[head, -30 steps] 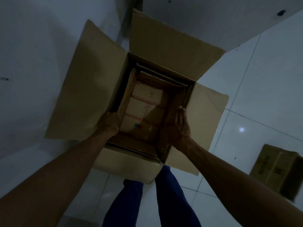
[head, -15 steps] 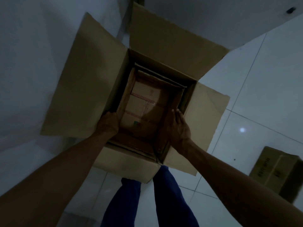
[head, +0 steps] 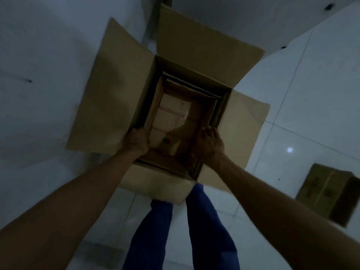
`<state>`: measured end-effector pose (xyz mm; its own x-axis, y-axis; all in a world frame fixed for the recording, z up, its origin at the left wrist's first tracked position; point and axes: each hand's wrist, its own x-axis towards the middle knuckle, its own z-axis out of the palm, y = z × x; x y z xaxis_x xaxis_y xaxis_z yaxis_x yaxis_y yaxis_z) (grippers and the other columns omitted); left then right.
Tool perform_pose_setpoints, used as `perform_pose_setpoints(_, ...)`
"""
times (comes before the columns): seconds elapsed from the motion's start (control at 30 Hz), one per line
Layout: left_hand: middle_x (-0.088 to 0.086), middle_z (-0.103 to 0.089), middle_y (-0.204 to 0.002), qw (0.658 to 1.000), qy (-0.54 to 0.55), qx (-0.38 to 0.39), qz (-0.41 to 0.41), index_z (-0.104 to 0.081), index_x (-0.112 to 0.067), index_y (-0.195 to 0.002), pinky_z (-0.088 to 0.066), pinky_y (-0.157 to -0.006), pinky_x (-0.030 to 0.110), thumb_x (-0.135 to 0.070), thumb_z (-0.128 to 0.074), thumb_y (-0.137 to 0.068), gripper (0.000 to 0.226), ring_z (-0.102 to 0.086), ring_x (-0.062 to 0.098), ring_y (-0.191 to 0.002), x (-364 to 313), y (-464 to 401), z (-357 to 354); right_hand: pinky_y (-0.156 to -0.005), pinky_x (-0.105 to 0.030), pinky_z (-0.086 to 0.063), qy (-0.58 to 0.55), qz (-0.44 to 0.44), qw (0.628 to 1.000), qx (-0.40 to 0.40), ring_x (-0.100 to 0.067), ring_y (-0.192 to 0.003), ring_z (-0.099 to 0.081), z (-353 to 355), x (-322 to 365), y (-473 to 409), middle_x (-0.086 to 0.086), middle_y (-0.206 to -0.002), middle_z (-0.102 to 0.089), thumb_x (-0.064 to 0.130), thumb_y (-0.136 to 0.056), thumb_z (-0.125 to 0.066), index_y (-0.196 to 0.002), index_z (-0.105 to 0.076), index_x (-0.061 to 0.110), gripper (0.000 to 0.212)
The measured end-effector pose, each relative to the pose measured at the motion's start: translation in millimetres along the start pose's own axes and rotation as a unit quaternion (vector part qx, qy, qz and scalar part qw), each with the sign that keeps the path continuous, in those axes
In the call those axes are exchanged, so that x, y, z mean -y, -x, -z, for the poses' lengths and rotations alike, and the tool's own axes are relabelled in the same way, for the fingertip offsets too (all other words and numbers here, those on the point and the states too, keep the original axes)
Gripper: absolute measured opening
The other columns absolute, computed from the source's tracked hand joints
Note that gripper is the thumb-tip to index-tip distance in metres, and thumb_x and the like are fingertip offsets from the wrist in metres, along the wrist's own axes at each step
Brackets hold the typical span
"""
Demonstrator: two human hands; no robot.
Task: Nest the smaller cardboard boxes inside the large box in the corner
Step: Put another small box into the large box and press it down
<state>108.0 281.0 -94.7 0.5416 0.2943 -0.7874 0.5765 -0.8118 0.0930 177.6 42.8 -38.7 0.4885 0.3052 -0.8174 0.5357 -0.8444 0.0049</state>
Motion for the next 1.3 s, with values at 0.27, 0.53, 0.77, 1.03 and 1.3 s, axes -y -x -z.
perform_pose_setpoints(0.27, 0.018, -0.066, -0.102, 0.989, 0.058, -0.025, -0.136, -0.065, 0.001, -0.098, -0.049, -0.072, 0.032, -0.018, -0.053, -0.097, 0.022, -0.065, 0.032, -0.095, -16.8, 135.9, 122.2, -0.092, -0.041, -0.053, -0.204, 0.011, 0.973, -0.111, -0.034, -0.105, -0.067, 105.2, 1.7, 132.3, -0.015, -0.113, -0.072, 0.037, -0.103, -0.050, -0.111, -0.074, 0.009, 0.038)
perform_pose_setpoints(0.53, 0.008, -0.064, -0.100, 0.961, 0.129, -0.153, -0.188, -0.066, -0.003, -0.103, -0.042, -0.074, 0.026, -0.022, -0.046, -0.101, 0.028, -0.057, 0.018, -0.089, -40.9, 296.7, 256.3, -0.078, -0.026, -0.042, -0.450, -0.053, 0.848, -0.274, -0.025, -0.108, -0.068, 212.8, -2.7, 299.2, -0.006, -0.116, -0.076, 0.048, -0.103, -0.048, -0.121, -0.075, 0.018, 0.044)
perform_pose_setpoints(0.77, 0.013, -0.069, -0.100, 0.932, 0.104, -0.206, -0.279, -0.068, -0.003, -0.099, -0.045, -0.077, 0.029, -0.022, -0.044, -0.101, 0.031, -0.062, 0.024, -0.091, -80.0, 413.8, 301.1, -0.085, -0.028, -0.041, -0.459, -0.030, 0.821, -0.339, -0.028, -0.116, -0.066, 239.3, -27.4, 427.2, -0.012, -0.122, -0.073, 0.044, -0.105, -0.046, -0.119, -0.074, 0.011, 0.046)
perform_pose_setpoints(1.03, 0.011, -0.070, -0.114, 0.890, 0.069, -0.259, -0.370, -0.068, -0.005, -0.116, -0.051, -0.085, 0.032, -0.022, -0.047, -0.102, 0.030, -0.065, 0.026, -0.104, -185.0, 490.7, 290.2, -0.089, -0.034, -0.053, -0.456, -0.043, 0.796, -0.397, -0.026, -0.106, -0.069, 205.5, -107.3, 512.9, -0.013, -0.109, -0.076, 0.042, -0.105, -0.049, -0.105, -0.073, 0.003, 0.046)
perform_pose_setpoints(1.3, 0.000, -0.065, -0.097, 0.874, 0.057, -0.234, -0.422, -0.069, -0.013, -0.107, -0.045, -0.071, 0.027, -0.027, -0.047, -0.101, 0.027, -0.062, 0.019, -0.087, -308.3, 563.1, 207.5, -0.083, -0.022, -0.039, -0.458, -0.071, 0.777, -0.426, -0.019, -0.117, -0.066, 108.1, -227.1, 610.3, -0.003, -0.123, -0.075, 0.041, -0.104, -0.050, -0.116, -0.077, 0.016, 0.039)
